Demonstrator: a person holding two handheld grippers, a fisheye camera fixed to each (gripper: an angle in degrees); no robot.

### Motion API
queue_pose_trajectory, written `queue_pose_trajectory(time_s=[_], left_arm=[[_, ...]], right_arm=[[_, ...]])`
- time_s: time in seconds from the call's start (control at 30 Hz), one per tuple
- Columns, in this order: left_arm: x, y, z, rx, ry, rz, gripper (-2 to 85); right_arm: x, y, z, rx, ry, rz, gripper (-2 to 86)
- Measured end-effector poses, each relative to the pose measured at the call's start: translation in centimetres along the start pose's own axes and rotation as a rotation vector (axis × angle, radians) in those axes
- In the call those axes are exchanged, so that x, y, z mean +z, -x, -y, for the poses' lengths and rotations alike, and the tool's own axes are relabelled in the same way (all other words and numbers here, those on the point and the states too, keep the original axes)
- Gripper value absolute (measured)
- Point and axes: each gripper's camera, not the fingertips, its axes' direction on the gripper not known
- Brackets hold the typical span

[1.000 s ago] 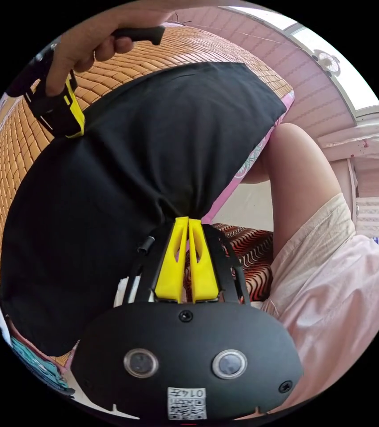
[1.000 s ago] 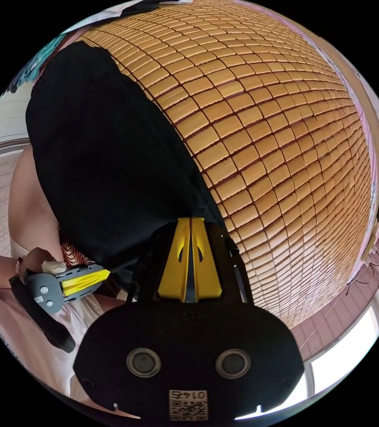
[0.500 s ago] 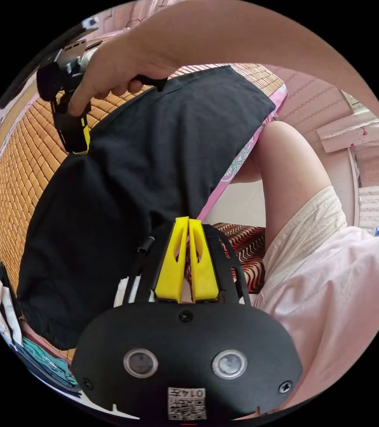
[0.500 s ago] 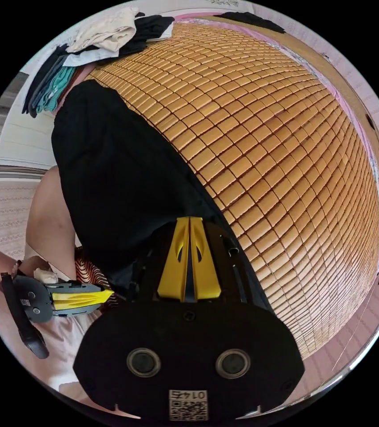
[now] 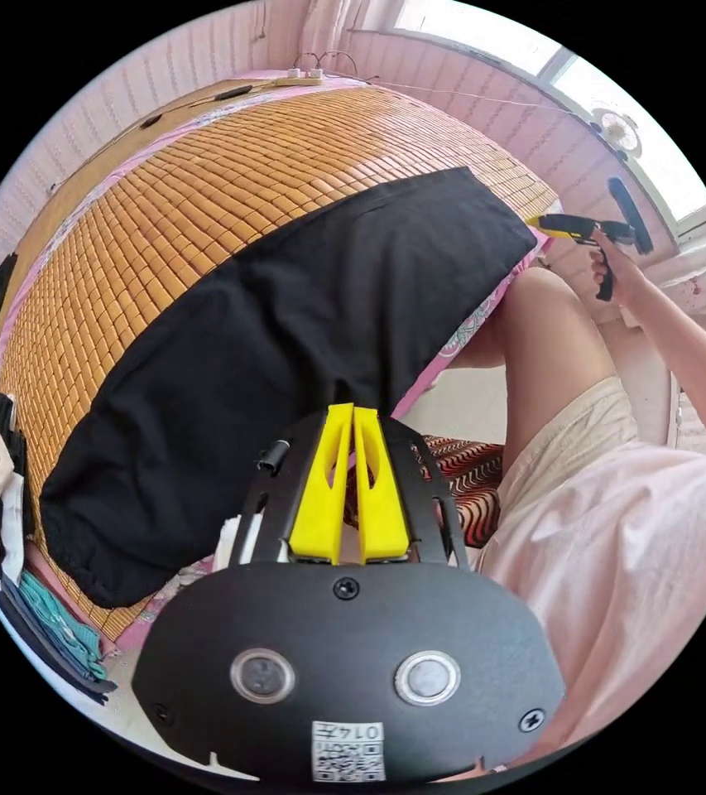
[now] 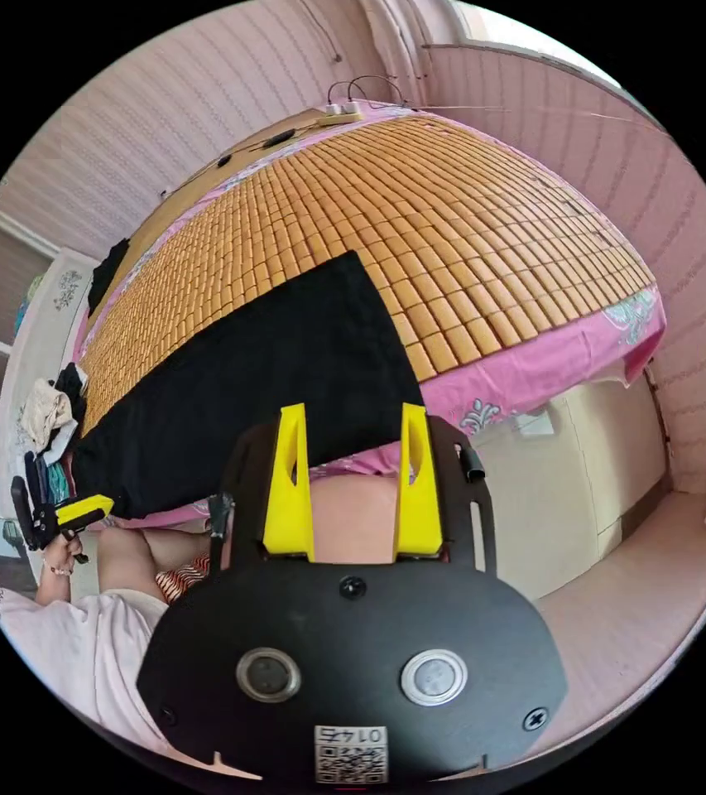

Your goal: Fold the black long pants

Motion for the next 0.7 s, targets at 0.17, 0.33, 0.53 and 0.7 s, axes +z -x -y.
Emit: queue_pose_trajectory(time_s=[0.17, 0.33, 0.53, 0.7], left_arm=[[-0.4, 4.1, -2.8, -0.120, -0.051, 0.015, -0.3], [0.7, 6.9, -3.9, -0.207, -0.009, 0.022, -0.1], [3.3, 9.3, -4.7, -0.281, 0.056, 0.029, -0.2], [5.8, 10.8, -5.1, -0.310, 0.116, 0.054, -0.7]], right_arm=[[0.2, -9.1, -1.9, 0.116, 0.024, -0.037, 16.4], [1.0, -13.7, -2.2, 0.170, 0.041, 0.152, 11.9], [-1.6, -15.9, -4.6, 0.130, -0.030, 0.186, 3.2], [-4.3, -17.3, -5.0, 0.091, -0.092, 0.285, 1.7]])
